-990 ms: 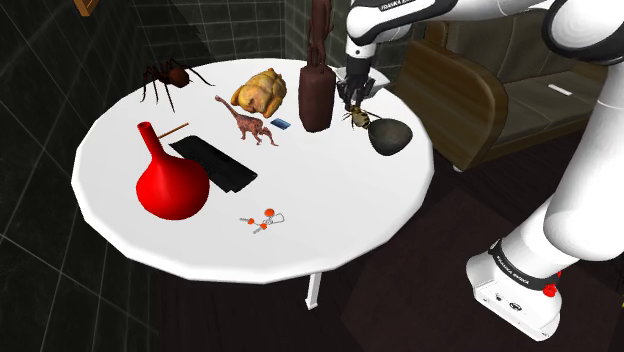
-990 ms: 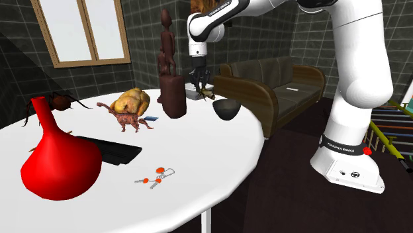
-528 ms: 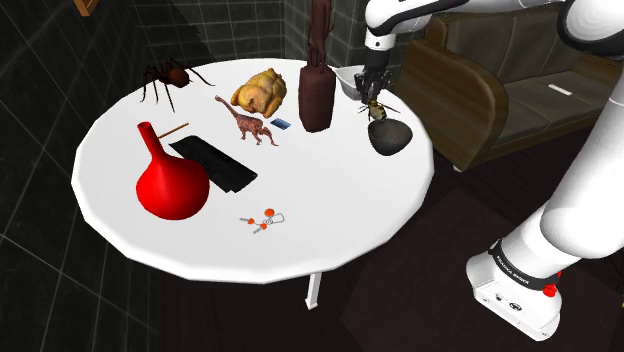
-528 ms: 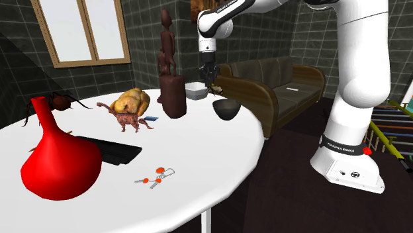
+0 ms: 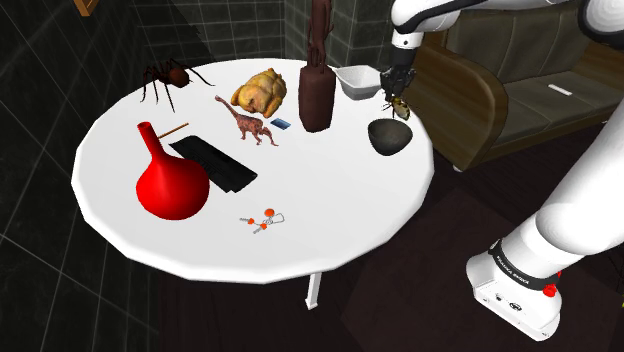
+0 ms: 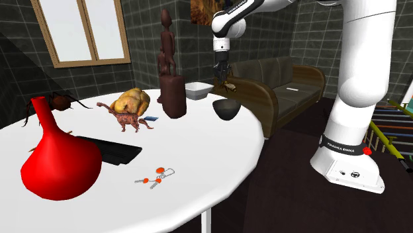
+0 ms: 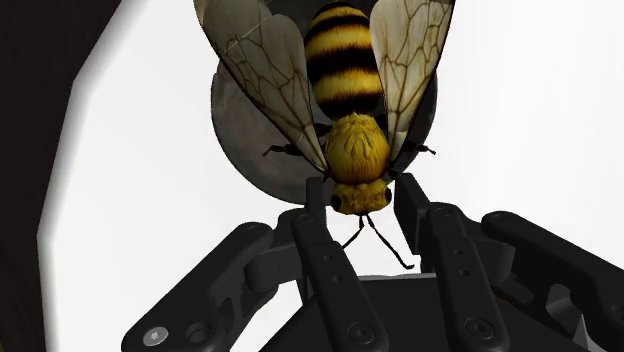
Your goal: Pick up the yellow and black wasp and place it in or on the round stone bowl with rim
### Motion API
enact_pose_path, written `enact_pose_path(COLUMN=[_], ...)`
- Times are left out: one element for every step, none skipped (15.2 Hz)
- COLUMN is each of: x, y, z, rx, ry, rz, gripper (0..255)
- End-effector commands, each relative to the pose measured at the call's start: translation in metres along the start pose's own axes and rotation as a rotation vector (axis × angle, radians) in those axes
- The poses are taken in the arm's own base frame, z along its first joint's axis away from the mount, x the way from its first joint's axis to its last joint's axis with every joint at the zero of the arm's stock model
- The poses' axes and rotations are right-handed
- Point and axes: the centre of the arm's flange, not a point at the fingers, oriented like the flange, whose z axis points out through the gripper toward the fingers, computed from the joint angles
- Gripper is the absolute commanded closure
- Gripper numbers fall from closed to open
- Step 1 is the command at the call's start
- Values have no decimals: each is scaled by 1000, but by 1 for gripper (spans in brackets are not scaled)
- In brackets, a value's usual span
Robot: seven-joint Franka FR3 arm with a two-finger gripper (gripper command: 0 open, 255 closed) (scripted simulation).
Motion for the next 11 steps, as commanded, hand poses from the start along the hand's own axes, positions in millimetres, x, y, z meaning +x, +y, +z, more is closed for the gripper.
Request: enact_pose_path(x=[0,1,2,2,3,3,4,4,5,5,6], y=[3,3,3,4,4,4,4,4,4,4,4], z=[8,13,19,24,29,34,40,45,50,55,61], rx=[0,0,0,0,0,0,0,0,0,0,0], ry=[0,0,0,0,0,0,0,0,0,0,0], rz=[-1,-1,-1,-1,-1,-1,-1,-1,-1,-1,-1], gripper=[255,255,255,255,255,255,255,255,255,255,255])
